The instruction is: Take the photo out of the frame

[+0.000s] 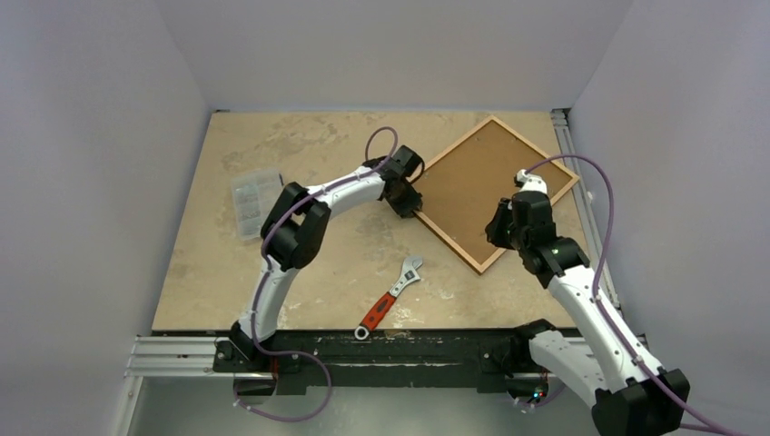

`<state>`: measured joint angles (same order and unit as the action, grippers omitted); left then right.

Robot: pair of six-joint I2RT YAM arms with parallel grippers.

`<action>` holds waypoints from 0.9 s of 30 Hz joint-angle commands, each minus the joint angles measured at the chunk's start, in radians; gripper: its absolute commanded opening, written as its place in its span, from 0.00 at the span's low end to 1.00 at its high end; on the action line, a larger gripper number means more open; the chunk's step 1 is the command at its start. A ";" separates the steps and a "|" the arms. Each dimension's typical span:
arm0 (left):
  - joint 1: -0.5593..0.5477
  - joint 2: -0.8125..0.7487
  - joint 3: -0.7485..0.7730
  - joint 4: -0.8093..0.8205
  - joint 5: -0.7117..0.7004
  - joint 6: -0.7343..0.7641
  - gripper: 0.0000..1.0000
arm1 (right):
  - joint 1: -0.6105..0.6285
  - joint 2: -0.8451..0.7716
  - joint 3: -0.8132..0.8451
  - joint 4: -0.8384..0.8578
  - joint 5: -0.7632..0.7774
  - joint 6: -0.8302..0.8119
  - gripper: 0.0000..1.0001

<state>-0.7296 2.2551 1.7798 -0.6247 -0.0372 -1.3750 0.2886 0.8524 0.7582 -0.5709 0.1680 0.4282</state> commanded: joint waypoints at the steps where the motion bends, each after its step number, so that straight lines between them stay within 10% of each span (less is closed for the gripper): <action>1: 0.085 0.016 0.006 0.111 0.115 0.262 0.03 | 0.035 0.066 -0.008 0.108 -0.044 -0.022 0.00; 27: 0.254 0.217 0.319 0.191 0.502 0.583 0.00 | 0.210 0.565 0.125 0.506 -0.044 -0.133 0.00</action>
<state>-0.4984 2.4516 2.0270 -0.4873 0.3687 -0.8108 0.4911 1.4040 0.8345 -0.1566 0.1379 0.3092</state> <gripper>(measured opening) 0.234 0.180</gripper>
